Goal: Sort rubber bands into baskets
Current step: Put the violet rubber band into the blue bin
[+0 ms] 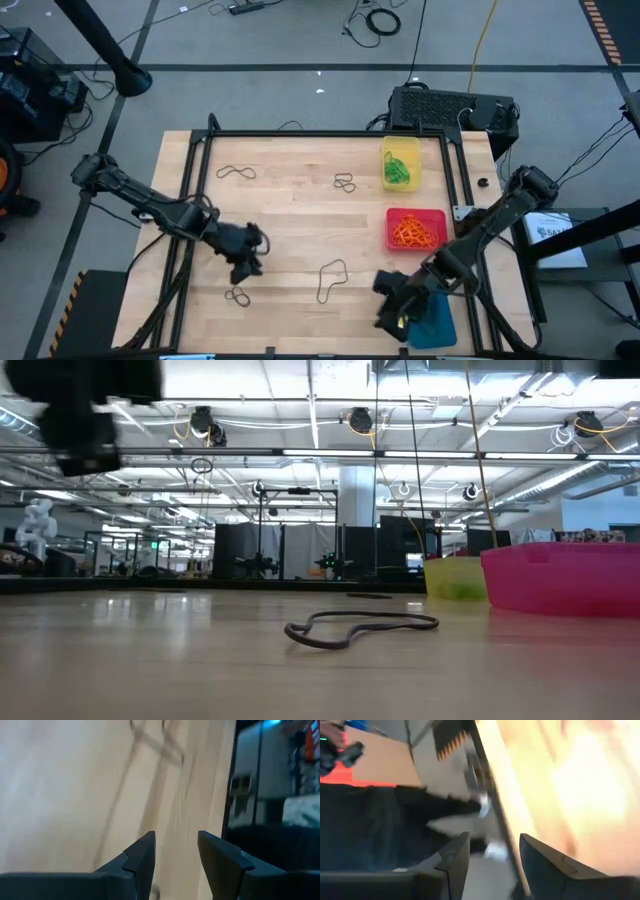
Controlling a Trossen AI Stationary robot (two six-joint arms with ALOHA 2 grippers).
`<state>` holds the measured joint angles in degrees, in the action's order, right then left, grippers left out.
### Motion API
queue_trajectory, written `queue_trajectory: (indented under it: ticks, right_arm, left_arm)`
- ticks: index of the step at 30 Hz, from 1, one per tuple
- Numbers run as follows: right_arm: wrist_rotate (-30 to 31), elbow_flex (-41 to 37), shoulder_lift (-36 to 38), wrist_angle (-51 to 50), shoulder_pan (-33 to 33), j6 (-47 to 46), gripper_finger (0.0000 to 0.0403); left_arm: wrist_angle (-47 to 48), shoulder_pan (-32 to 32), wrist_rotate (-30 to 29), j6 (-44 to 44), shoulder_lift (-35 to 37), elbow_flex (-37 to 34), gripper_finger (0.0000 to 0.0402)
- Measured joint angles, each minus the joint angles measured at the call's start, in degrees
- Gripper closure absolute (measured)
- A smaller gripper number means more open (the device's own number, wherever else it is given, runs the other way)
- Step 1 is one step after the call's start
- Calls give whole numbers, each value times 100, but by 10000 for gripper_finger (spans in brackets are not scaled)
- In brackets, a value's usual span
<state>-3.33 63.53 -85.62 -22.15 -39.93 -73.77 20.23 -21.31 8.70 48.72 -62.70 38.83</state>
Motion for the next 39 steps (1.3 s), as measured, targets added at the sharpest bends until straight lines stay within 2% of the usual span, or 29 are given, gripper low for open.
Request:
queue_trajectory:
  ticks: [3, 6, 10, 13, 19, 27, 34, 37, 39]
  right_arm:
    - [545, 0, -57, 457, 210, 1402, 241]
    - [1051, 2, -175, 998, 395, 3251, 243]
    - [1284, 2, -395, 1861, 586, 6049, 243]
    - [1278, 2, -635, 2402, 746, 7275, 243]
    - [1242, 2, -1178, 3073, 1072, 7492, 243]
    - [1205, 2, -1750, 3879, 1251, 7615, 243]
    - [1217, 2, -1821, 4017, 1327, 7598, 243]
    - [1221, 2, -1811, 4054, 1325, 7543, 243]
    - [1222, 2, -1810, 4052, 1325, 7424, 243]
  left_arm:
    - [391, -530, 1, 202, -1, 0, 246]
    - [488, -1138, -123, 172, -69, 0, 246]
    - [287, -1903, -316, -4, -276, 0, 246]
    - [303, -2388, -558, -9, -548, 0, 246]
    - [263, -2915, -1100, -625, -1348, 0, 246]
    - [75, -2947, -1192, -765, -2355, 0, 246]
    - [45, -2956, -1422, -1292, -2726, 37, 249]
    - [53, -2938, -1394, -1493, -2719, 28, 275]
    - [63, -2940, -1311, -1477, -2712, 22, 311]
